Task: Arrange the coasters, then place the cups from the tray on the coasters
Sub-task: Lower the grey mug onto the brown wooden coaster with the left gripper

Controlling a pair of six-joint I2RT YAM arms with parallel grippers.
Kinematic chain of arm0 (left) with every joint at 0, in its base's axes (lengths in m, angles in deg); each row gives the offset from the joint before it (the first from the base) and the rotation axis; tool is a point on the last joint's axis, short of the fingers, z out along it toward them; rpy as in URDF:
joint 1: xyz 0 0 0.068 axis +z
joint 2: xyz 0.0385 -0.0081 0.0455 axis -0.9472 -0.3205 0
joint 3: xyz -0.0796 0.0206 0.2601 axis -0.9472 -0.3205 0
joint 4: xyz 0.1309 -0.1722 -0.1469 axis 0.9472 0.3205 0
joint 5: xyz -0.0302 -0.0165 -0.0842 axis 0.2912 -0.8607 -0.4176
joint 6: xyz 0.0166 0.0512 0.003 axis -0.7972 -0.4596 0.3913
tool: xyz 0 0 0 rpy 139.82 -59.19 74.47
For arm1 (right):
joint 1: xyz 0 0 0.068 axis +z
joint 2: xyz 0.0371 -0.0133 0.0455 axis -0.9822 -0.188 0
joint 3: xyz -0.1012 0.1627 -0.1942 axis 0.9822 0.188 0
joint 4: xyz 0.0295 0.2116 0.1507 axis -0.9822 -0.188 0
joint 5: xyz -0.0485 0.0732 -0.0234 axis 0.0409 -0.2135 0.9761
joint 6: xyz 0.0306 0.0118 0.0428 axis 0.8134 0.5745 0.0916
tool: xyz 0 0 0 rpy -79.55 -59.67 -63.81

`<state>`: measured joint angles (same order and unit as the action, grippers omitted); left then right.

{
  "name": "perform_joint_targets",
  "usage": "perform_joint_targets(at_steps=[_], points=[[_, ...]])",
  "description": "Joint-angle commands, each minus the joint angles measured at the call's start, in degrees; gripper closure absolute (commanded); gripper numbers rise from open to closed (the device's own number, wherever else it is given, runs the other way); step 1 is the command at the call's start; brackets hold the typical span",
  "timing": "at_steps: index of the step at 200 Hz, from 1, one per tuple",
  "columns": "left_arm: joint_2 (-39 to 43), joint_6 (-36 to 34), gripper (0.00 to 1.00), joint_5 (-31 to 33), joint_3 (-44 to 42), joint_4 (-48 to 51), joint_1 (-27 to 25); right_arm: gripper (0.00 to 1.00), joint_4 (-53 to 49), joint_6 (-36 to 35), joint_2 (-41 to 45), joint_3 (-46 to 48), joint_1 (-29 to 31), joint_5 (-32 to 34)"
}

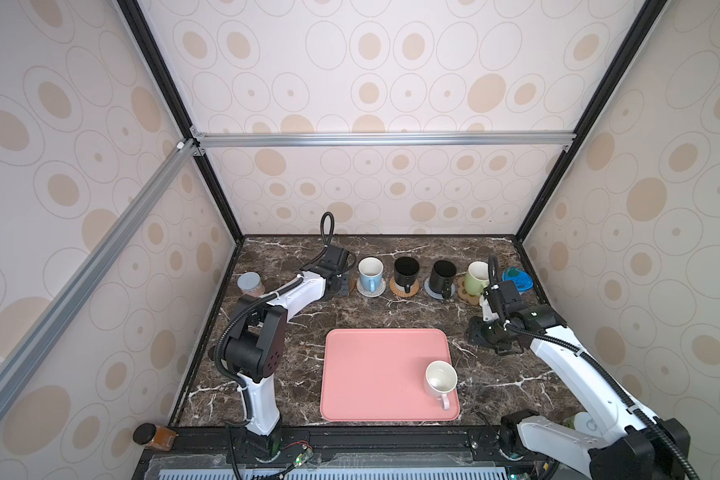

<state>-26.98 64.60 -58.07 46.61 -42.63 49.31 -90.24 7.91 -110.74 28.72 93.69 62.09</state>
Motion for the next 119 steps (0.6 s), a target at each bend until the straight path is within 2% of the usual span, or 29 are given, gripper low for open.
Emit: perform_joint_targets(at_steps=[1, 119], points=[[0.93, -1.02, 0.93, 0.46, 3.37, -5.26, 0.56, 0.50, -1.67, 0.77, 1.14, -0.32, 0.22, 0.70], [-0.38, -0.73, 0.93, 0.33, 1.70, -6.16, 0.64, 0.50, -1.39, 0.96, 1.35, 0.30, 0.23, 0.58]])
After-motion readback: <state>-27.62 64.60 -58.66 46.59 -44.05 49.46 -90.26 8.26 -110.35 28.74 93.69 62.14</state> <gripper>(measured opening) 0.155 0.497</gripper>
